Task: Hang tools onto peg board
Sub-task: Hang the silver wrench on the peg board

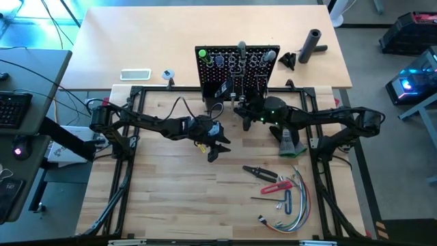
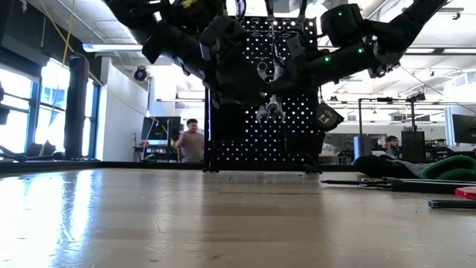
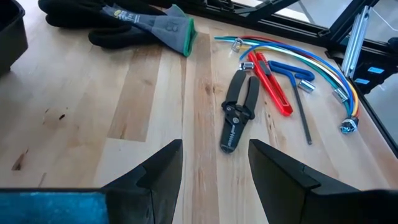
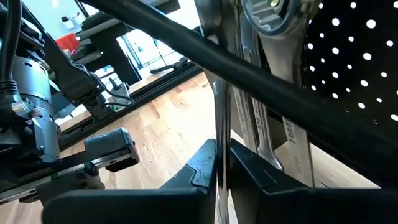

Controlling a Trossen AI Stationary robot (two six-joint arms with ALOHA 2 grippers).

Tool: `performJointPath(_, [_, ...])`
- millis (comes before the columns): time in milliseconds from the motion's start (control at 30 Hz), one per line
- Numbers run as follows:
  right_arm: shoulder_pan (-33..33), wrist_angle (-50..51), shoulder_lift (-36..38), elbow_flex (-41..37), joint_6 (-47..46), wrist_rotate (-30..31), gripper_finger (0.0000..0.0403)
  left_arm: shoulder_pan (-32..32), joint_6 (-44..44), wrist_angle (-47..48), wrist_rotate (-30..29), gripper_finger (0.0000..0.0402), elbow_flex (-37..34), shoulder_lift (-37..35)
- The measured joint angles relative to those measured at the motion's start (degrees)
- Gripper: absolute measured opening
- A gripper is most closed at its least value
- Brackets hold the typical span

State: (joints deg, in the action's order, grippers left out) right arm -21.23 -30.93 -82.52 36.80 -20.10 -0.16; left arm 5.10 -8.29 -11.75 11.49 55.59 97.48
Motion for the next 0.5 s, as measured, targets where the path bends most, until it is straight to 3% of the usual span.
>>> performJointPath(500, [0.3,0.3,1.1,-0.1,0.5,0.1,0.0015,-0.5,0.5,0.8,0.0,0.0176,0.0,0.0])
